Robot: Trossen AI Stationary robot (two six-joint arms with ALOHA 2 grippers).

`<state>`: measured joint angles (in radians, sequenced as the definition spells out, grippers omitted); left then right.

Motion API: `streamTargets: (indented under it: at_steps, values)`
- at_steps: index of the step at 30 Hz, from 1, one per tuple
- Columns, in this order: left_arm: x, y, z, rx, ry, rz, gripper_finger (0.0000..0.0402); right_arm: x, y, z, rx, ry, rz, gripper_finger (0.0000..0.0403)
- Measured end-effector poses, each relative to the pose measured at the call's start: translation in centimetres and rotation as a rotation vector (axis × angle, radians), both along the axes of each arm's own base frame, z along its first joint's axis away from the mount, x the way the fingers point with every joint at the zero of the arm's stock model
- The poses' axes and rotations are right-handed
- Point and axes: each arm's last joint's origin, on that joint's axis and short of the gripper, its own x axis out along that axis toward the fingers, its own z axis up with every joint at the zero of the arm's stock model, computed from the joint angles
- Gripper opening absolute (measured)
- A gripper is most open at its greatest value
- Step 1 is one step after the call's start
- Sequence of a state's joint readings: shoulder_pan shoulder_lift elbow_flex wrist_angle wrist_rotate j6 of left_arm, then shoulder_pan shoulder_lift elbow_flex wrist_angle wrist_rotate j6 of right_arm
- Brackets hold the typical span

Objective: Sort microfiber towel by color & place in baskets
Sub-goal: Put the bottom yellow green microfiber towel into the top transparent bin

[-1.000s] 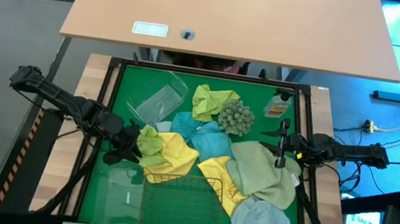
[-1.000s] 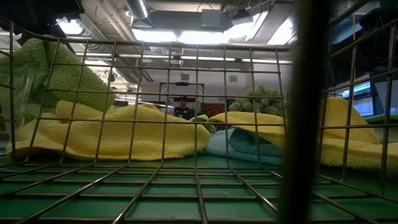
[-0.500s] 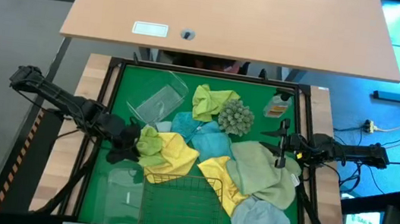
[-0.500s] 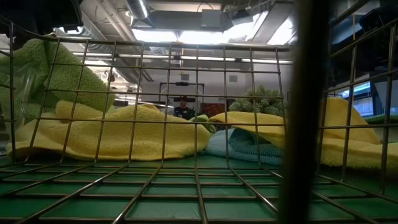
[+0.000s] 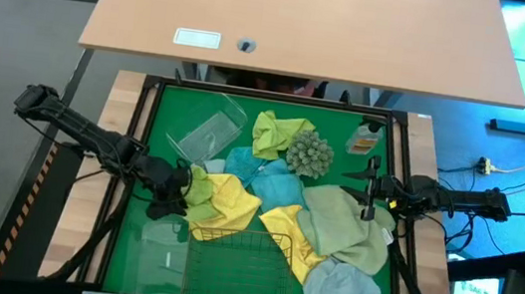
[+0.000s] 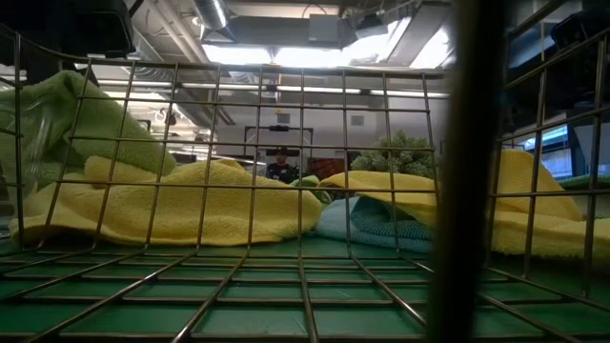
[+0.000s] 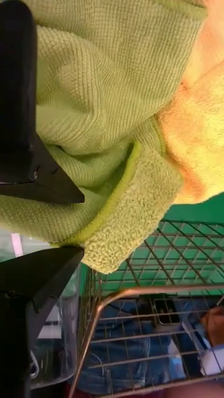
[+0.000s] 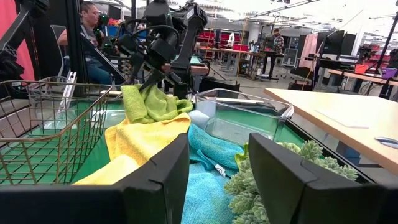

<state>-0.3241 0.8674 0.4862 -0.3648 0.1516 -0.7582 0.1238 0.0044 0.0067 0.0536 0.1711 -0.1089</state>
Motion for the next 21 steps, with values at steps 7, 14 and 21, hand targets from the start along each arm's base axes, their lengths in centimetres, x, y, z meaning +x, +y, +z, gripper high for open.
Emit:
streamTargets:
  at_steps: [7,14,21]
  values:
    - [0.3,-0.1,0.0,0.005,-0.018,0.005,0.0109,0.0,0.0,0.0,0.000,0.000,0.000,0.0167]
    - [0.3,0.0,0.1,0.009,-0.025,0.006,0.0041,0.0,0.0,0.0,0.000,0.000,0.000,0.0167]
    - [1.2,0.4,1.8,0.006,-0.240,0.065,0.0004,0.0,0.0,0.0,0.000,0.000,0.000,0.0167]
